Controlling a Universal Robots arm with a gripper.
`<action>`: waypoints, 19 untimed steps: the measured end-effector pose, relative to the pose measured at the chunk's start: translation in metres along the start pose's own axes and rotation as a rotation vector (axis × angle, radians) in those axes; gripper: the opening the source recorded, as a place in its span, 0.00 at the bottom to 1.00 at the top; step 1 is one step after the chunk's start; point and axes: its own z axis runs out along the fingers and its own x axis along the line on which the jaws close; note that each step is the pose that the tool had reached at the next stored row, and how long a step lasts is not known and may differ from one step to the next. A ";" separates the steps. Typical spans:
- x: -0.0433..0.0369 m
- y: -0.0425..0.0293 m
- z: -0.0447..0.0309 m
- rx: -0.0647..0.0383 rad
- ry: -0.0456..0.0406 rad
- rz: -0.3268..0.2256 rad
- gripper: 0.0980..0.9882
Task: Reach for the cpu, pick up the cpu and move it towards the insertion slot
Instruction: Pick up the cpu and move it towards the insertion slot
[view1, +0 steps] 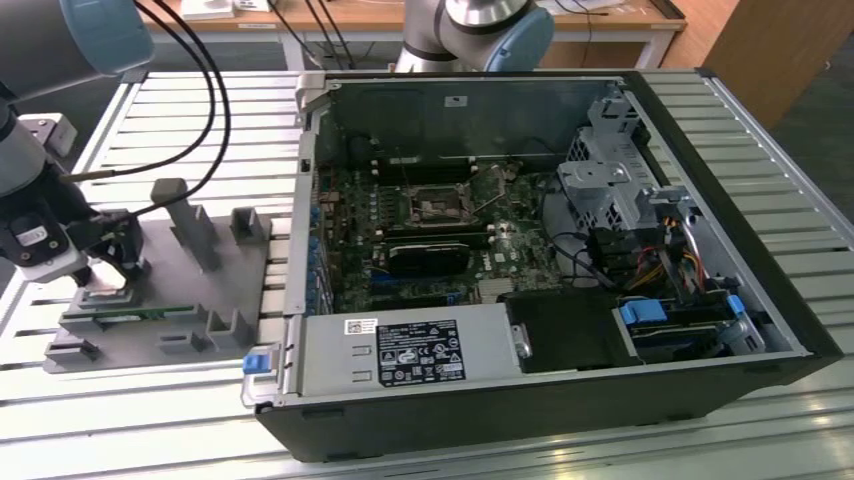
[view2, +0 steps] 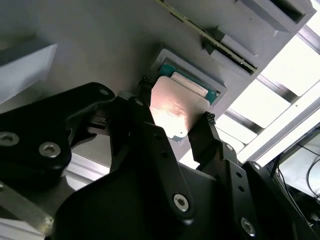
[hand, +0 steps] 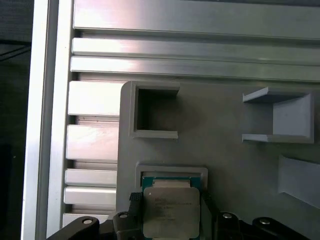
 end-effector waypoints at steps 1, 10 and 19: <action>0.0000 0.0001 -0.0009 0.000 0.0001 0.000 0.50; -0.0002 0.0002 -0.0098 -0.003 0.0001 0.000 0.50; -0.0002 0.0004 -0.0145 -0.002 0.0000 0.000 0.50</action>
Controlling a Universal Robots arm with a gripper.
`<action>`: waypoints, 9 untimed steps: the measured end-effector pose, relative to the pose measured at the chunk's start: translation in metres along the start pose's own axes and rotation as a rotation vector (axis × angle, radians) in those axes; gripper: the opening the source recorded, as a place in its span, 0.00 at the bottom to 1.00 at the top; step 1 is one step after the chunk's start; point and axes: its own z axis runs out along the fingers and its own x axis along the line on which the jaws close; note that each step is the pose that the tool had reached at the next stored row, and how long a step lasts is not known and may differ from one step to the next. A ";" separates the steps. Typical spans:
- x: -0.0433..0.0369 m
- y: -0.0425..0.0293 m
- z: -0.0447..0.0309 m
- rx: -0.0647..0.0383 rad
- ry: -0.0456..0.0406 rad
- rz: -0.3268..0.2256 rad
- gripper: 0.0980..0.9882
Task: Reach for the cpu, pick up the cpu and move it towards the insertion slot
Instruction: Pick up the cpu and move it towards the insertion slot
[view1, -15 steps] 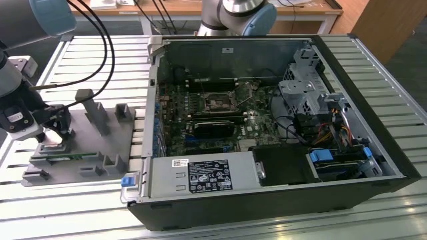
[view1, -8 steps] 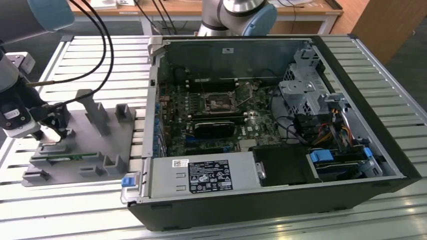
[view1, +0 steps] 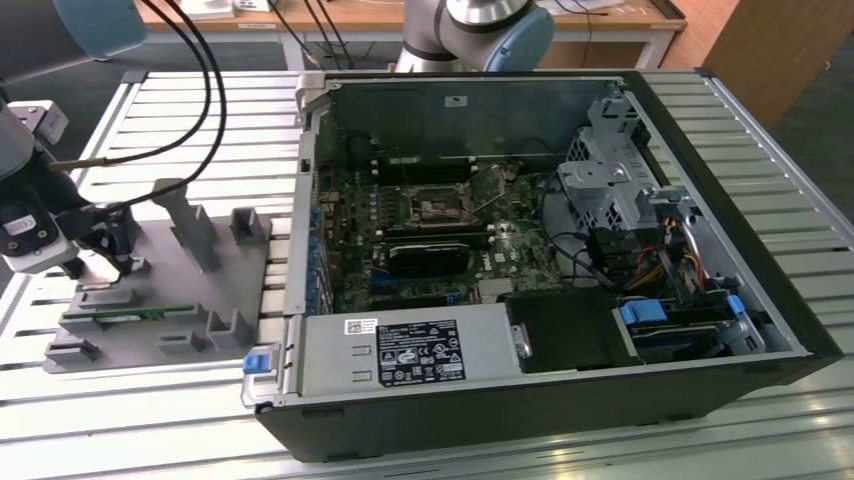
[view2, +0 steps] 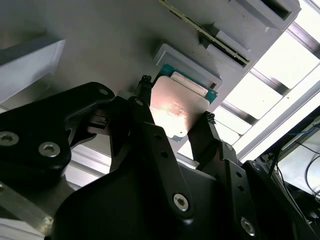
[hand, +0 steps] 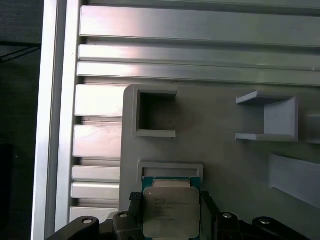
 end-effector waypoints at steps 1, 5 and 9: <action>0.0000 0.0000 -0.0006 0.000 0.0000 0.000 0.50; 0.0000 0.0001 -0.0027 0.000 0.0000 0.000 0.50; -0.0001 0.0003 -0.0072 0.000 0.0000 0.000 0.50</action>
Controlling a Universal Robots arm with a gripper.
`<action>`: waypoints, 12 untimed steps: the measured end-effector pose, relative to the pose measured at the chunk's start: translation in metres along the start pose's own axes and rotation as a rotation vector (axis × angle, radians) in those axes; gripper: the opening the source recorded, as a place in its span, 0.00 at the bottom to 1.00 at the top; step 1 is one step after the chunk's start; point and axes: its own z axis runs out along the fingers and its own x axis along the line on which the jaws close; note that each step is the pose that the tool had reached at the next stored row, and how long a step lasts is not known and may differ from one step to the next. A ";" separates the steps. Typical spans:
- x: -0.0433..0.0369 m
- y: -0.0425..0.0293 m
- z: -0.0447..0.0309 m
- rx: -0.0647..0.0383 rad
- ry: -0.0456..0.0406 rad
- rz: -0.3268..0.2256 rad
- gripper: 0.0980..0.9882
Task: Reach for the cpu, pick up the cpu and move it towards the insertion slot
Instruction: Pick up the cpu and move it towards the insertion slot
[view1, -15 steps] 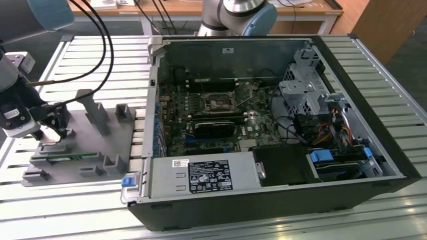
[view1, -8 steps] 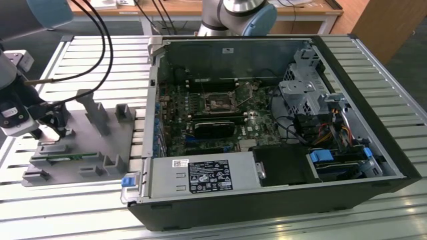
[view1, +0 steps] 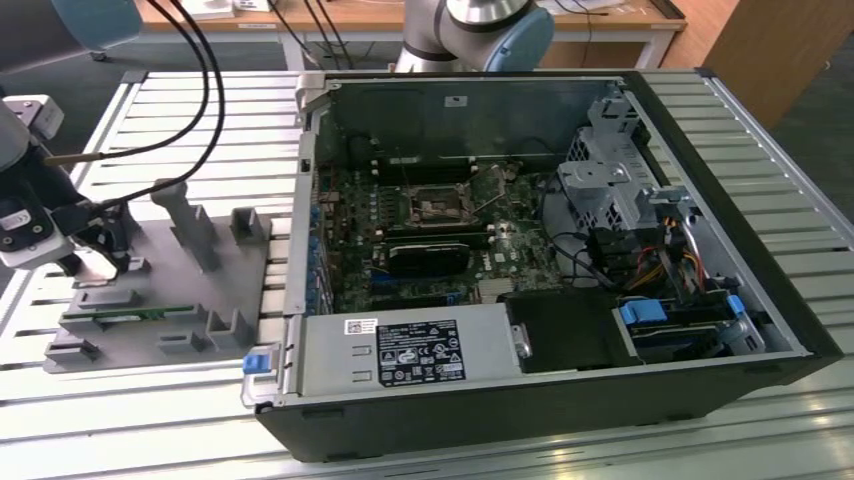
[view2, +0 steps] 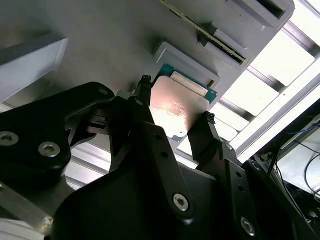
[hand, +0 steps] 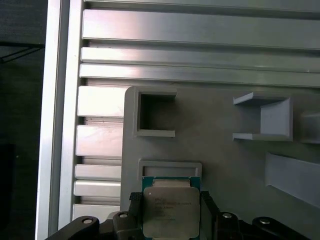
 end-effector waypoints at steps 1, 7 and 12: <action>0.0000 0.0001 -0.0011 0.000 0.0001 0.000 0.50; -0.0001 0.0002 -0.0041 0.000 -0.0001 0.000 0.50; -0.0001 0.0003 -0.0058 0.000 0.0000 0.000 0.50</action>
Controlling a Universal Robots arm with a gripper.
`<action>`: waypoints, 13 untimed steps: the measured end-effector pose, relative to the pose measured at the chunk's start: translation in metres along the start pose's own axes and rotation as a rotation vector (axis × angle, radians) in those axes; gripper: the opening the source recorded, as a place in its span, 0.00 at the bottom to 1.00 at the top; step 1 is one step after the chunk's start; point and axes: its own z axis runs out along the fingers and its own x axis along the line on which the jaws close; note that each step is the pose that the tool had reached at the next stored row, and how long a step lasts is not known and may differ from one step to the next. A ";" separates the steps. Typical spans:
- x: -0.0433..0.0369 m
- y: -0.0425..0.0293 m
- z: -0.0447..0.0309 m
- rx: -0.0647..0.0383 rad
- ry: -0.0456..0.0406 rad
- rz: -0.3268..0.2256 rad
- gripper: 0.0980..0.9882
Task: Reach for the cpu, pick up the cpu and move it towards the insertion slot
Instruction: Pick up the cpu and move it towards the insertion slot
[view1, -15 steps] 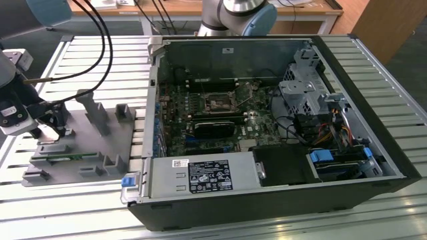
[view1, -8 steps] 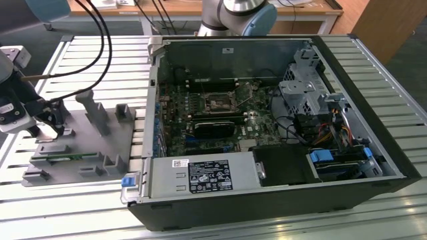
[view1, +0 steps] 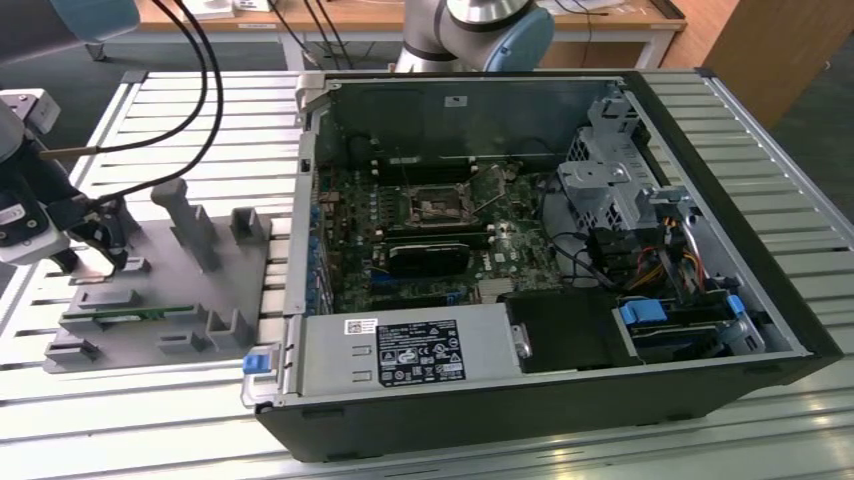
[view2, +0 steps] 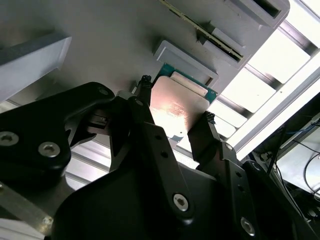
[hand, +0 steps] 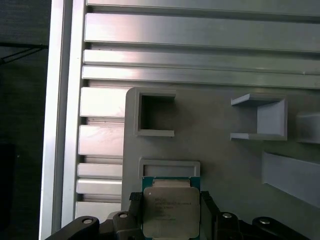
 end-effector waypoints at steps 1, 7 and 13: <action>0.0000 0.0000 -0.0002 0.000 0.0000 0.000 0.50; 0.0000 0.0002 -0.0017 0.001 0.0003 0.000 0.50; -0.0001 0.0010 -0.0074 0.002 0.0000 0.000 0.50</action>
